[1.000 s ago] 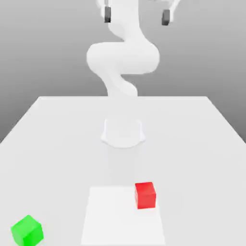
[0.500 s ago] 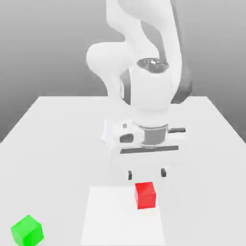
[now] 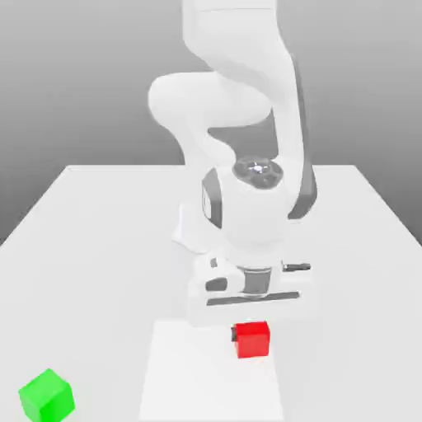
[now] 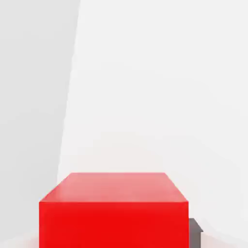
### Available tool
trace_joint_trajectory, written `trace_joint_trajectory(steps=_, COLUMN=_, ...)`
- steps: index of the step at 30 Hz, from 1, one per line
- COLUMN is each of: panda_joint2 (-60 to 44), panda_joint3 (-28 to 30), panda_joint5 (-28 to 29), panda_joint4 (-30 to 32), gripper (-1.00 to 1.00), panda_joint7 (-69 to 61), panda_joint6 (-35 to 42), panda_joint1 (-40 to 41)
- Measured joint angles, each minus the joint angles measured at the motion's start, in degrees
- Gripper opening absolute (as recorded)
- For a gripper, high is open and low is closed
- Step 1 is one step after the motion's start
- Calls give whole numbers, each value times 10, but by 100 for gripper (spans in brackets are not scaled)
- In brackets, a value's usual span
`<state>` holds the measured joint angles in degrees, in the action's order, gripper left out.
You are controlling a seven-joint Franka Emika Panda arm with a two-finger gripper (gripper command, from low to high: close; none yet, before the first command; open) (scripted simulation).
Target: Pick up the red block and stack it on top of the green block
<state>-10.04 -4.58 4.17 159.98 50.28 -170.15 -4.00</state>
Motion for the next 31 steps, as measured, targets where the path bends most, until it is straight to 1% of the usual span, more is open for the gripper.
trace_joint_trajectory(steps=6, panda_joint2=100, panda_joint3=-12, panda_joint5=-44, panda_joint4=12, gripper=-100, panda_joint7=-27, panda_joint6=89, panda_joint1=2)
trace_joint_trajectory(steps=8, panda_joint2=98, panda_joint3=8, panda_joint5=-55, panda_joint4=-12, gripper=-100, panda_joint7=-2, panda_joint6=110, panda_joint1=-18)
trace_joint_trajectory(steps=9, panda_joint2=93, panda_joint3=21, panda_joint5=-61, panda_joint4=-26, gripper=-100, panda_joint7=12, panda_joint6=119, panda_joint1=-25)
trace_joint_trajectory(steps=10, panda_joint2=88, panda_joint3=37, panda_joint5=-65, panda_joint4=-39, gripper=-100, panda_joint7=27, panda_joint6=126, panda_joint1=-17)
trace_joint_trajectory(steps=13, panda_joint2=62, panda_joint3=74, panda_joint5=-79, panda_joint4=-94, gripper=-100, panda_joint7=88, panda_joint6=155, panda_joint1=52)
trace_joint_trajectory(steps=17, panda_joint2=26, panda_joint3=113, panda_joint5=-90, panda_joint4=-167, gripper=-100, panda_joint7=176, panda_joint6=193, panda_joint1=91)
trace_joint_trajectory(steps=22, panda_joint2=-22, panda_joint3=175, panda_joint5=-101, panda_joint4=-255, gripper=-100, panda_joint7=284, panda_joint6=238, panda_joint1=133)
trace_joint_trajectory(steps=24, panda_joint2=-51, panda_joint3=187, panda_joint5=-113, panda_joint4=-277, gripper=-100, panda_joint7=303, panda_joint6=232, panda_joint1=145)
trace_joint_trajectory(steps=27, panda_joint2=-110, panda_joint3=173, panda_joint5=-138, panda_joint4=-286, gripper=-100, panda_joint7=293, panda_joint6=185, panda_joint1=162)
trace_joint_trajectory(steps=28, panda_joint2=-121, panda_joint3=170, panda_joint5=-143, panda_joint4=-287, gripper=100, panda_joint7=290, panda_joint6=175, panda_joint1=165)
trace_joint_trajectory(steps=31, panda_joint2=-121, panda_joint3=170, panda_joint5=-143, panda_joint4=-287, gripper=100, panda_joint7=290, panda_joint6=175, panda_joint1=165)
